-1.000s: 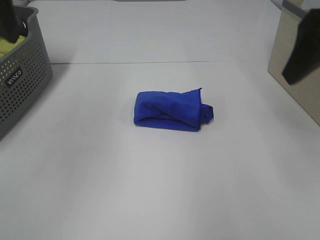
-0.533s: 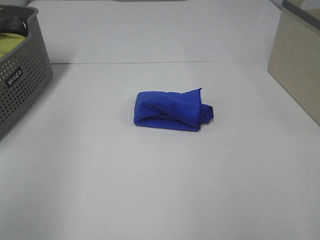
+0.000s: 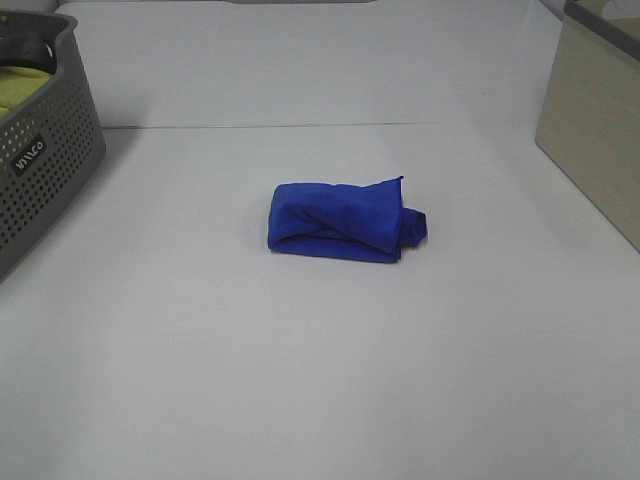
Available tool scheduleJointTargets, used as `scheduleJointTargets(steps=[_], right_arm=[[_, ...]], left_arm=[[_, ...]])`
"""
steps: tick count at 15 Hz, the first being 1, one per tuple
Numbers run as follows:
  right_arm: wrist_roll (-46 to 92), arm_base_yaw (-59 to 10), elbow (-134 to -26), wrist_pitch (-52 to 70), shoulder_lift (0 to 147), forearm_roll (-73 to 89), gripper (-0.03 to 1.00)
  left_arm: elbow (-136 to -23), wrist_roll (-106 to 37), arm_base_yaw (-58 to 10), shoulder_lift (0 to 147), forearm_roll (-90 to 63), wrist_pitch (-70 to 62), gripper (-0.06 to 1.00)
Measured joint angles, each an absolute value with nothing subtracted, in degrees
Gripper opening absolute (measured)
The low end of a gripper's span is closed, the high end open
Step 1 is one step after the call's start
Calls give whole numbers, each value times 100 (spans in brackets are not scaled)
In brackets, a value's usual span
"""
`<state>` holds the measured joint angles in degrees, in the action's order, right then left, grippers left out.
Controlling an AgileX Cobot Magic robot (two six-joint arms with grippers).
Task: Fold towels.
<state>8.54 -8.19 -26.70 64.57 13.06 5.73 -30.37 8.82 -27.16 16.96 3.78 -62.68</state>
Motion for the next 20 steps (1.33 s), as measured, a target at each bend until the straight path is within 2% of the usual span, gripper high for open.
scheduleJointTargets(steps=[12,14,18,20], right_arm=[[854,-819,-2653,6343,1272,533,79],[854,-791,-2653,6343,1266,533,79],[854,0,-2653,6343,842,533,79],[854,69,-2653,6343,493,533,79]], left_arm=[[-2997,567,-2681,1690,338,-6205,52],[-2997,561,-2183,1690,338,-6199,52],[-2991,561,-699,1398,344,-6199,52],[-2991,561,-178,894,344,-6199,52]])
